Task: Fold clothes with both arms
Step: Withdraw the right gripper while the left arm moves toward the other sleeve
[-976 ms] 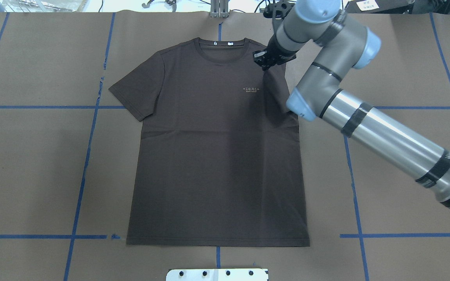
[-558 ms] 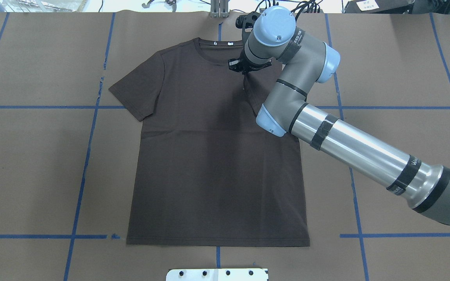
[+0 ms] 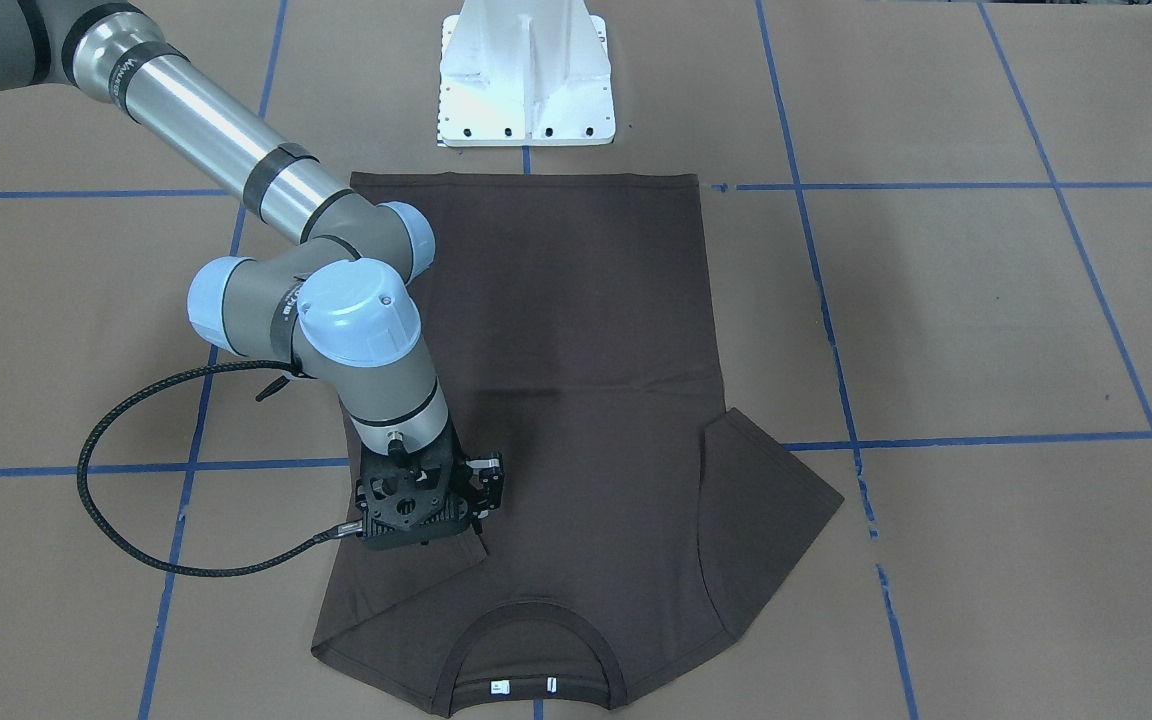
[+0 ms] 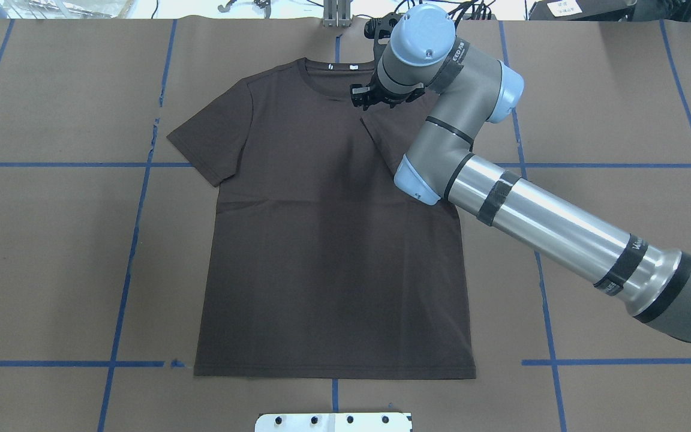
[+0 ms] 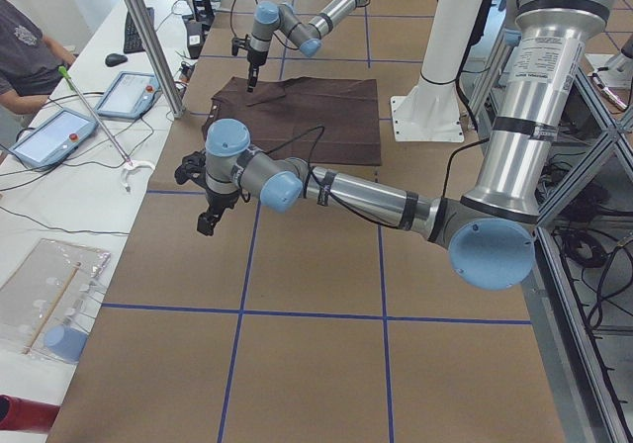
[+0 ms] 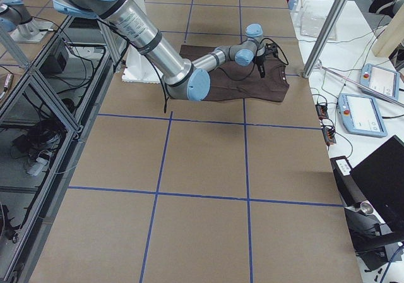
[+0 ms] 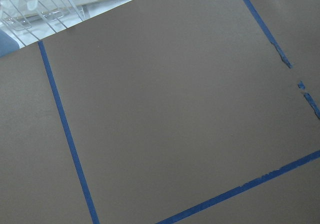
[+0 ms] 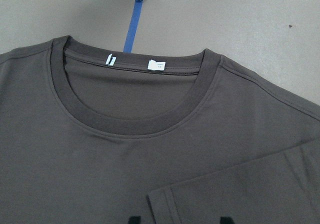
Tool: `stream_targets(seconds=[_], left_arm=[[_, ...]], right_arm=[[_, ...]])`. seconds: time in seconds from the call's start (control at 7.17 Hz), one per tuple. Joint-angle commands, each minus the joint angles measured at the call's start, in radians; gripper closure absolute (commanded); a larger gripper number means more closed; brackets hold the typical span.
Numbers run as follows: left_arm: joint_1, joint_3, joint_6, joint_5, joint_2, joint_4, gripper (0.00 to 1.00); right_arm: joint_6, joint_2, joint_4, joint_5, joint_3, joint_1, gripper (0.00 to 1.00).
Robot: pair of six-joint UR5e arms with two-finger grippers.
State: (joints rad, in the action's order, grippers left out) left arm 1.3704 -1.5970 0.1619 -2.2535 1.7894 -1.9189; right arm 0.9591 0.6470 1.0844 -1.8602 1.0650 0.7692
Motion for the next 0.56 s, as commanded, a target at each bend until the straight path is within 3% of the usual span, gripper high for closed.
stream_targets(seconds=[0.0,0.28,0.42], left_arm=[[-0.112,0.002,0.257,0.023,0.068,-0.058,0.00],[-0.242,0.000,0.503,0.148,0.113,-0.113,0.00],[-0.298,0.009,0.644,0.181,0.137,-0.152,0.00]], right_arm=[[0.004,0.022,0.129,-0.209,0.074,0.088,0.00],[-0.020,0.165,0.335,-0.276,0.328,0.145,0.00],[-0.036,0.225,0.395,-0.284,0.396,0.174,0.00]])
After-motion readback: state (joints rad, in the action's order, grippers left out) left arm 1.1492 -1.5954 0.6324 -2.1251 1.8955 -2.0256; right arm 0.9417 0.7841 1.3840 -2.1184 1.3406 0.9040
